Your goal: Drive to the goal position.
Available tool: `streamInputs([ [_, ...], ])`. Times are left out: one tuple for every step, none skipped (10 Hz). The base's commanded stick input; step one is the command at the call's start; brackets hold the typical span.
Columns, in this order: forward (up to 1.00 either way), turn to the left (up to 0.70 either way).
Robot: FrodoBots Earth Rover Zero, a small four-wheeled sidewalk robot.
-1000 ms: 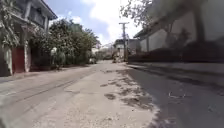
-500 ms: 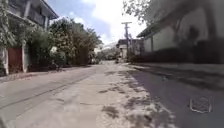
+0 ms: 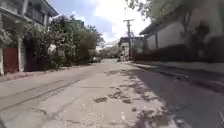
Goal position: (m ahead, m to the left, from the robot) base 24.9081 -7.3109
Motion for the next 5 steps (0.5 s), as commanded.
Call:
streamInputs([
  [1.00,0.00],
  [1.00,0.00],
  [1.00,-0.02],
  [1.00,-0.35],
  [1.00,-0.40],
])
